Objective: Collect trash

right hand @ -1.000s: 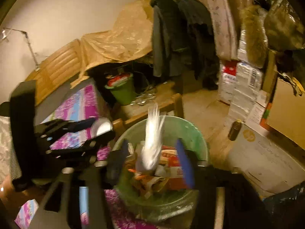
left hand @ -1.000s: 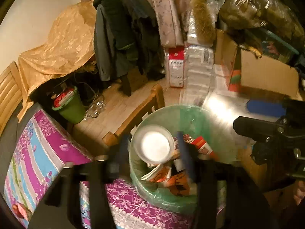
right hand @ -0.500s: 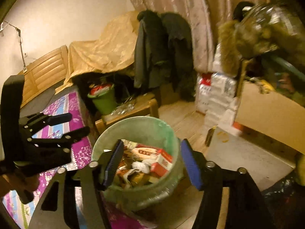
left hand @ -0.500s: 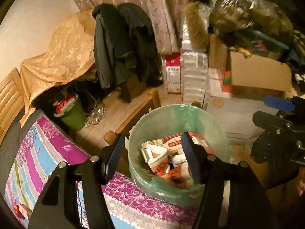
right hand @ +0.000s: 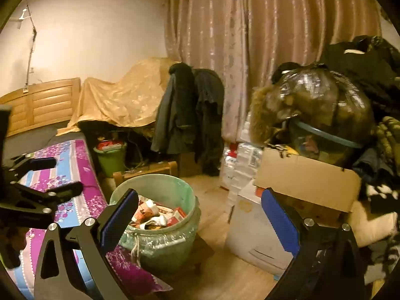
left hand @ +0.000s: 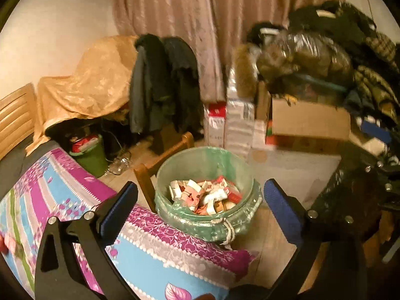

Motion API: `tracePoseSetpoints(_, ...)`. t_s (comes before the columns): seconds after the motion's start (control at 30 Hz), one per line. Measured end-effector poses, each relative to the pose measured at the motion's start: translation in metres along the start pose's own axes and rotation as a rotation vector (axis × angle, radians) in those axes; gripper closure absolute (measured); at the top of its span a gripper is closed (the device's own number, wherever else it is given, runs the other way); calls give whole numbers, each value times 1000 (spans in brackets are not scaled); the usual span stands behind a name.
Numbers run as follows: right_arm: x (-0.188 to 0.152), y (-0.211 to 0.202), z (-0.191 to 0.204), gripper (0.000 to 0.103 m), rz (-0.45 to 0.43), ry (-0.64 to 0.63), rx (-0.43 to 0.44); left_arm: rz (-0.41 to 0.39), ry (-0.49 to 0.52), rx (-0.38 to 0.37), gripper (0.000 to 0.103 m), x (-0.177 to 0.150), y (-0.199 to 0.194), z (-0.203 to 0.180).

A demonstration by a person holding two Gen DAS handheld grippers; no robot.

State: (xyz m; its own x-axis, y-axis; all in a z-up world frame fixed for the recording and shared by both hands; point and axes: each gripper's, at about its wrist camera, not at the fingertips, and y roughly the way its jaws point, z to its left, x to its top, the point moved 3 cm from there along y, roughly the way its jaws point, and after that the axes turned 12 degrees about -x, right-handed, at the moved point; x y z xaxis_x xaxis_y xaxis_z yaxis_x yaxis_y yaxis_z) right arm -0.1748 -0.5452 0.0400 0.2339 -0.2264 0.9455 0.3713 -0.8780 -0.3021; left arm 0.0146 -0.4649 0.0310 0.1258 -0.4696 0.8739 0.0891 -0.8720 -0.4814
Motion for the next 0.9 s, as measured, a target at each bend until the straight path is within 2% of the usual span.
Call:
tracePoseSetpoints(0.1, -9, -2, 3, 5, 109, 19, 34, -22, -30, 42, 6, -8, -16, -3)
tracePoseSetpoints(0.13, -14, -7, 3, 5, 120, 20, 34, -26, -42, 48, 6, -10, -20, -4)
tracePoseSetpoints(0.27, -28, -34, 5, 7, 85, -17, 20, -68, -21, 99, 6, -21, -41, -11)
tracePoseSetpoints(0.43, -40, -53, 13, 7, 78, -57, 32, -77, 10, 99, 6, -28, -55, -22)
tracePoseSetpoints(0.6, -35, -52, 9, 7, 87, -33, 47, -75, -9, 89, 6, -27, -61, -23)
tracePoseSetpoints(0.77, -35, -49, 4, 7, 95, -38, 32, -41, -12, 72, 6, -26, -55, -25)
tracePoseSetpoints(0.9, -38, -43, 0, 7, 120, -13, 33, -3, -18, 26, 6, -28, -50, -28)
